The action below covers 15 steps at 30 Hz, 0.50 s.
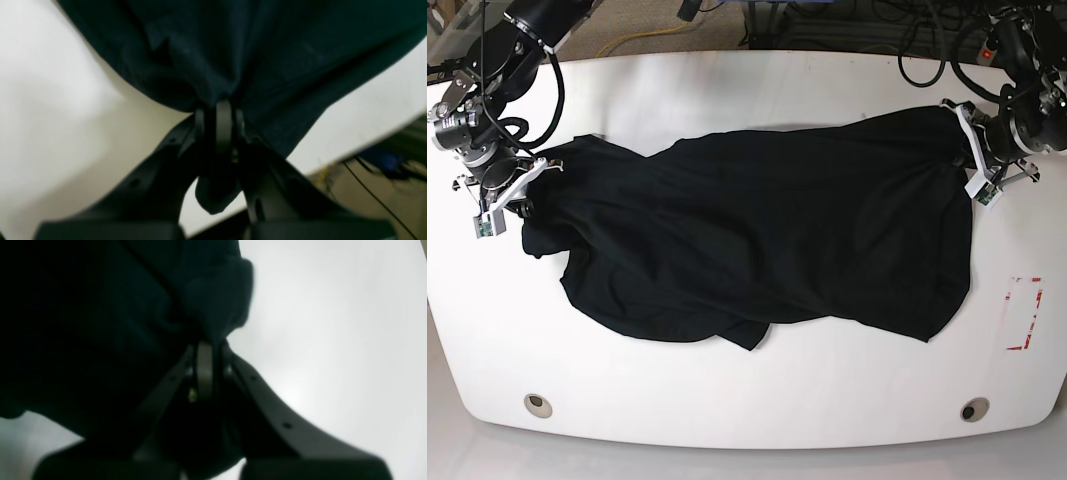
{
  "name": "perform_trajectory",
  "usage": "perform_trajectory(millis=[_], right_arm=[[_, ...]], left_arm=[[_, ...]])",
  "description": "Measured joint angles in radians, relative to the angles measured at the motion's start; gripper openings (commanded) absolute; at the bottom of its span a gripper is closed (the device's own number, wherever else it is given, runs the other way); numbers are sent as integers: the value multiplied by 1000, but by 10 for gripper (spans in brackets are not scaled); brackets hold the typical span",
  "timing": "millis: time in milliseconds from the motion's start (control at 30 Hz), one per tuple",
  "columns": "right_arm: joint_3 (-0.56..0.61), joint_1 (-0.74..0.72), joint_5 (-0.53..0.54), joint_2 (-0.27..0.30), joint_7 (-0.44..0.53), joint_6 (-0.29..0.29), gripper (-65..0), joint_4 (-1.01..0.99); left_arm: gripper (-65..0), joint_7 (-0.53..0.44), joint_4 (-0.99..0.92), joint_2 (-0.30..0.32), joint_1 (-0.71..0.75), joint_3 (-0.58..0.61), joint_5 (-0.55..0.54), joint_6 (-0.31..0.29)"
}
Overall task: Fold the T-shirt properly
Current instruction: 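Lay the shirt down flat, pulling both grippers apart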
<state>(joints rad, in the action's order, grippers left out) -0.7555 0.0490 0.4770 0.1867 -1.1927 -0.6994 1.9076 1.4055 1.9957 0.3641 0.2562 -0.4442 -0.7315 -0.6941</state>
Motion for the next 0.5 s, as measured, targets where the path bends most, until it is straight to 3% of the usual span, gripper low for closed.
perform_trajectory(millis=[267, 500], right_arm=[[-86, 80, -3, -112, -6, 0, -650, -6], [-95, 101, -9, -134, 3, 1, -650, -83]], left_arm=[[-650, -5, -1, 10, 104, -93, -2, 0], [-647, -3, -5, 8, 130, -92, 2, 0]])
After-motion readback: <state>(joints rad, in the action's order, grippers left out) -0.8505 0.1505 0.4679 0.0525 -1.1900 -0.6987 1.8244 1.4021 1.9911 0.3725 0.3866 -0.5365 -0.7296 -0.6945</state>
